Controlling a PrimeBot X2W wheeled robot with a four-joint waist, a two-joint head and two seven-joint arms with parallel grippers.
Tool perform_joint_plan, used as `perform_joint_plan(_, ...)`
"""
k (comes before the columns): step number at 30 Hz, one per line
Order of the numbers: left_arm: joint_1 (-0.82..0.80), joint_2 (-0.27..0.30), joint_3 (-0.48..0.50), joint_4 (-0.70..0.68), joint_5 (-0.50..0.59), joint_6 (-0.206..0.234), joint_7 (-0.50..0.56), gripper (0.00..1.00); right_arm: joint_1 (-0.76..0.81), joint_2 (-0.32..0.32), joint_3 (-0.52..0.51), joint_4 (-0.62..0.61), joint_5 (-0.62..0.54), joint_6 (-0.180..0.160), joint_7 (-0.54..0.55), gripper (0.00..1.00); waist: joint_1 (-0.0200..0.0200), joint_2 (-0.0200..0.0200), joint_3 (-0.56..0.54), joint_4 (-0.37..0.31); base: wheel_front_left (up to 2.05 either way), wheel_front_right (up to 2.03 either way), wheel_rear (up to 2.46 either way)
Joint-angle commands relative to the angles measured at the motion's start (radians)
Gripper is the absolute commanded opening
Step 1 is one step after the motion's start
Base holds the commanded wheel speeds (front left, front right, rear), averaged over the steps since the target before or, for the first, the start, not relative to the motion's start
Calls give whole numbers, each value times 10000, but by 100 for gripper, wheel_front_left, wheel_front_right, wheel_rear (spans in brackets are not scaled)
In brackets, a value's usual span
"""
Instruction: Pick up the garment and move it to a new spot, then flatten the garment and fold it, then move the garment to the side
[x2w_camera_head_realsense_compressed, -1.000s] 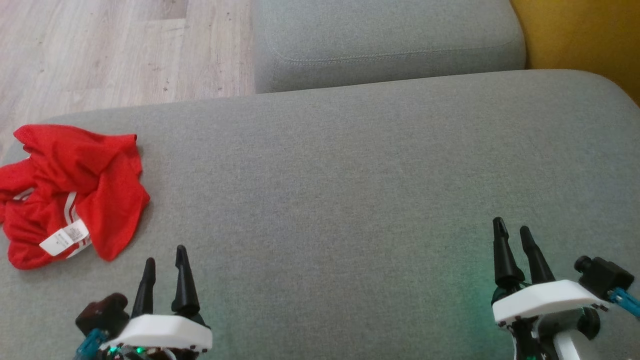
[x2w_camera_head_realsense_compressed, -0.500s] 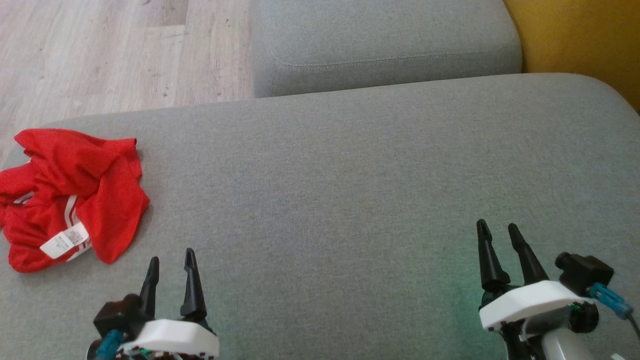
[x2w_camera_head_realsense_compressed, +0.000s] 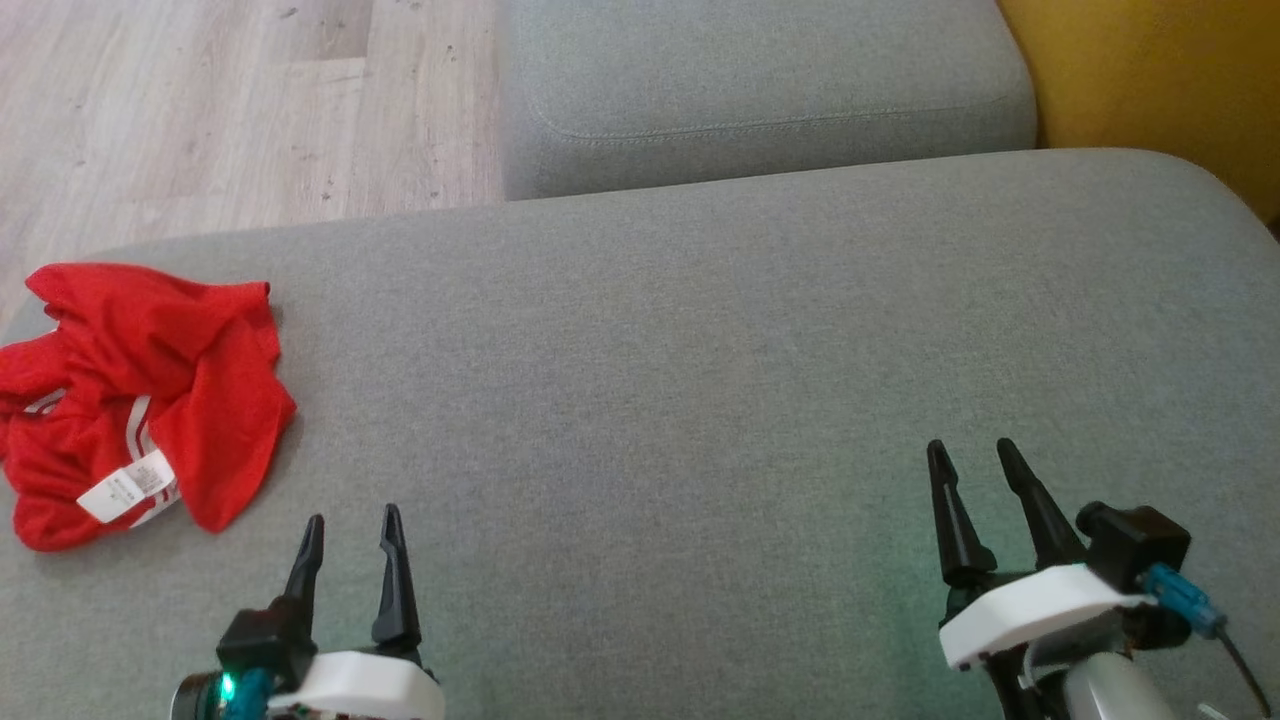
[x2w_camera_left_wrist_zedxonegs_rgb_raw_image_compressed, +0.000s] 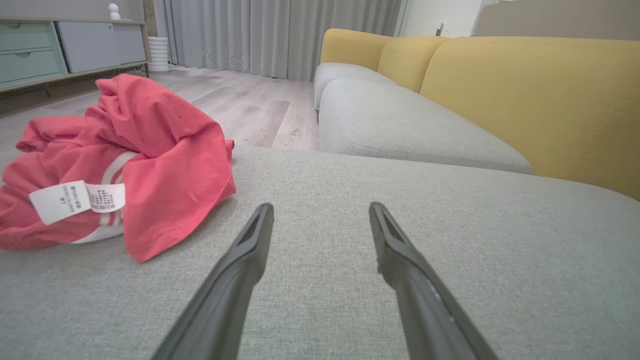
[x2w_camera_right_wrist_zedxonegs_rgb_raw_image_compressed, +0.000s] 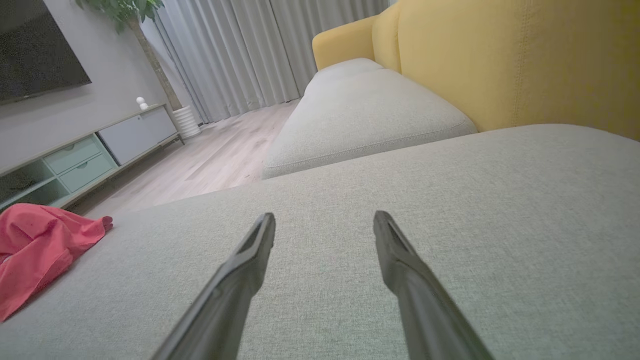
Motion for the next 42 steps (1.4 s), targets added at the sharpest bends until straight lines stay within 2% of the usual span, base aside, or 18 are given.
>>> perform_joint_plan(1,-350,57,213,-280,246,102,-154,100,-468,-68,255,-390,-243,-7,-164,100,0,0,5,-1,0,0,0)
perform_joint_plan(13,-291,4,224,-231,1321,301,-490,100,-428,-74,460,-542,-1498,-7,-403,100,0,0,28,-46,0,0,0)
perform_joint_plan(26,-271,-30,390,-380,1323,318,-490,100,-382,-74,392,-587,-1414,-7,-462,100,0,0,104,126,0,0,0)
perform_joint_plan(30,-290,1,447,-397,1381,335,-490,100,-273,-74,268,-561,-1367,-7,-499,100,0,0,107,713,0,0,0)
perform_joint_plan(38,-206,178,527,-349,1479,314,-490,100,-151,-74,65,-610,-1335,-7,-564,100,0,0,158,2813,0,0,0)
perform_joint_plan(42,-108,286,633,-423,1476,356,-490,100,-181,-74,131,-587,-1266,-7,-622,100,0,0,126,3645,0,0,0)
